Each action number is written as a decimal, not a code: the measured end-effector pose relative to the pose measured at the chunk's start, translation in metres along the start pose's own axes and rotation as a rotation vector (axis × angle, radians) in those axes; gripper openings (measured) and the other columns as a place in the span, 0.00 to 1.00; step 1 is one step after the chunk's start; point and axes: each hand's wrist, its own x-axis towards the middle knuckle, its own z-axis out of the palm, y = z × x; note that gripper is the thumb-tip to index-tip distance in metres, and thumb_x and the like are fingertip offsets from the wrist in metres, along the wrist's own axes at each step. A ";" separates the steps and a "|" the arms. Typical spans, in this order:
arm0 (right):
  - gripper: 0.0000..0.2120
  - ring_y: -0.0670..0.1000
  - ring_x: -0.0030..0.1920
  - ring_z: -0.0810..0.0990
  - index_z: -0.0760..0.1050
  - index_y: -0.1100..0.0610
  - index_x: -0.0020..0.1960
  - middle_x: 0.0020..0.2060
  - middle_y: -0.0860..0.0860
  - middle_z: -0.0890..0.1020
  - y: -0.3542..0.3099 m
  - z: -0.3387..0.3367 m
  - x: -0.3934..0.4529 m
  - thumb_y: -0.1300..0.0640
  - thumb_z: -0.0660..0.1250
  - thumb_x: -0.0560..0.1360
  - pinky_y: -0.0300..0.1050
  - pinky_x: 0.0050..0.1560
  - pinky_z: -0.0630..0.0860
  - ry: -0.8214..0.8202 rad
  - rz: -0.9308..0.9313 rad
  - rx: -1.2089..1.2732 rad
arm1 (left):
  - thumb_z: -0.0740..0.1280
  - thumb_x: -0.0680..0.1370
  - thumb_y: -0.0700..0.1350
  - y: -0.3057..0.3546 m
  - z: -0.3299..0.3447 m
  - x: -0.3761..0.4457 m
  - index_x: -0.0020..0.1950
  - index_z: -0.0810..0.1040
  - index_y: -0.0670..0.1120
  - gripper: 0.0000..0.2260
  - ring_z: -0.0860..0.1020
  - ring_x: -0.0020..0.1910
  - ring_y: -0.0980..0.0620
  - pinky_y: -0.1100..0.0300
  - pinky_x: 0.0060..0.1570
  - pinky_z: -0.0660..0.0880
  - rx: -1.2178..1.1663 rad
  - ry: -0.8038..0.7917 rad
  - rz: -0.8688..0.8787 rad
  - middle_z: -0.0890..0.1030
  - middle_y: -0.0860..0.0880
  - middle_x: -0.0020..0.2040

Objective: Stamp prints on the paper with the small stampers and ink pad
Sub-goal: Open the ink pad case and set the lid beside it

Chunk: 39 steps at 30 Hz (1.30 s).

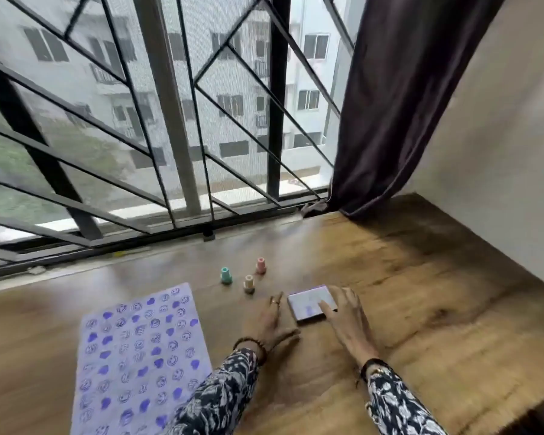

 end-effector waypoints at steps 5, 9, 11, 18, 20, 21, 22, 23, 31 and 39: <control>0.14 0.59 0.48 0.80 0.78 0.62 0.55 0.51 0.62 0.79 0.017 0.003 0.010 0.62 0.70 0.70 0.43 0.48 0.69 0.050 0.221 0.274 | 0.69 0.69 0.59 -0.008 -0.001 0.026 0.69 0.61 0.43 0.35 0.69 0.64 0.44 0.59 0.57 0.60 0.189 0.020 -0.006 0.70 0.42 0.66; 0.10 0.56 0.48 0.80 0.81 0.61 0.50 0.49 0.59 0.83 0.023 0.001 0.014 0.62 0.70 0.70 0.35 0.40 0.64 0.023 0.260 0.324 | 0.72 0.67 0.54 -0.012 0.003 0.031 0.64 0.68 0.44 0.30 0.73 0.57 0.42 0.59 0.47 0.61 0.152 0.028 0.066 0.74 0.42 0.59; 0.09 0.52 0.47 0.79 0.82 0.61 0.49 0.48 0.58 0.84 0.024 0.000 0.012 0.64 0.70 0.69 0.36 0.40 0.66 0.003 0.264 0.369 | 0.74 0.66 0.51 -0.014 0.002 0.027 0.63 0.69 0.44 0.29 0.74 0.54 0.42 0.61 0.46 0.62 0.092 0.051 0.063 0.75 0.41 0.55; 0.09 0.49 0.45 0.81 0.82 0.57 0.49 0.46 0.53 0.85 0.000 0.011 -0.031 0.63 0.70 0.69 0.42 0.47 0.74 -0.070 0.245 0.456 | 0.72 0.64 0.55 -0.033 -0.007 -0.040 0.64 0.69 0.48 0.30 0.72 0.51 0.45 0.53 0.52 0.68 0.040 0.173 0.003 0.75 0.44 0.50; 0.09 0.48 0.45 0.81 0.82 0.56 0.50 0.45 0.51 0.84 -0.009 0.018 -0.049 0.62 0.71 0.69 0.38 0.45 0.73 -0.101 0.228 0.446 | 0.71 0.64 0.58 -0.039 -0.008 -0.063 0.65 0.69 0.50 0.32 0.71 0.55 0.45 0.52 0.54 0.66 0.121 0.200 -0.068 0.74 0.45 0.54; 0.09 0.48 0.44 0.81 0.82 0.56 0.50 0.44 0.51 0.83 -0.013 0.021 -0.058 0.62 0.70 0.70 0.35 0.43 0.73 -0.119 0.216 0.453 | 0.72 0.64 0.57 -0.042 -0.007 -0.075 0.65 0.69 0.51 0.31 0.70 0.56 0.46 0.53 0.54 0.64 0.154 0.213 -0.104 0.74 0.46 0.55; 0.09 0.46 0.43 0.80 0.82 0.56 0.50 0.44 0.51 0.83 -0.018 0.024 -0.067 0.63 0.70 0.70 0.31 0.41 0.72 -0.132 0.201 0.462 | 0.72 0.64 0.57 -0.045 -0.006 -0.086 0.65 0.69 0.52 0.31 0.69 0.57 0.46 0.55 0.52 0.62 0.169 0.233 -0.132 0.73 0.46 0.56; 0.09 0.45 0.41 0.80 0.82 0.56 0.49 0.42 0.51 0.83 -0.022 0.025 -0.075 0.63 0.71 0.70 0.27 0.40 0.71 -0.138 0.187 0.467 | 0.72 0.64 0.57 -0.048 -0.005 -0.097 0.64 0.69 0.53 0.30 0.69 0.57 0.47 0.57 0.50 0.59 0.169 0.253 -0.151 0.73 0.47 0.56; 0.10 0.35 0.38 0.78 0.82 0.53 0.47 0.38 0.48 0.81 -0.036 0.026 -0.124 0.64 0.71 0.69 0.23 0.38 0.70 -0.150 0.150 0.457 | 0.62 0.59 0.65 -0.064 0.009 -0.150 0.62 0.73 0.54 0.33 0.63 0.56 0.53 0.54 0.53 0.58 0.153 0.361 -0.182 0.74 0.49 0.58; 0.09 0.43 0.39 0.79 0.82 0.53 0.48 0.39 0.48 0.82 -0.034 0.024 -0.127 0.63 0.70 0.70 0.30 0.41 0.70 -0.163 0.083 0.366 | 0.67 0.61 0.66 -0.067 0.017 -0.154 0.69 0.62 0.56 0.38 0.65 0.64 0.51 0.58 0.56 0.53 0.115 0.295 -0.231 0.68 0.52 0.63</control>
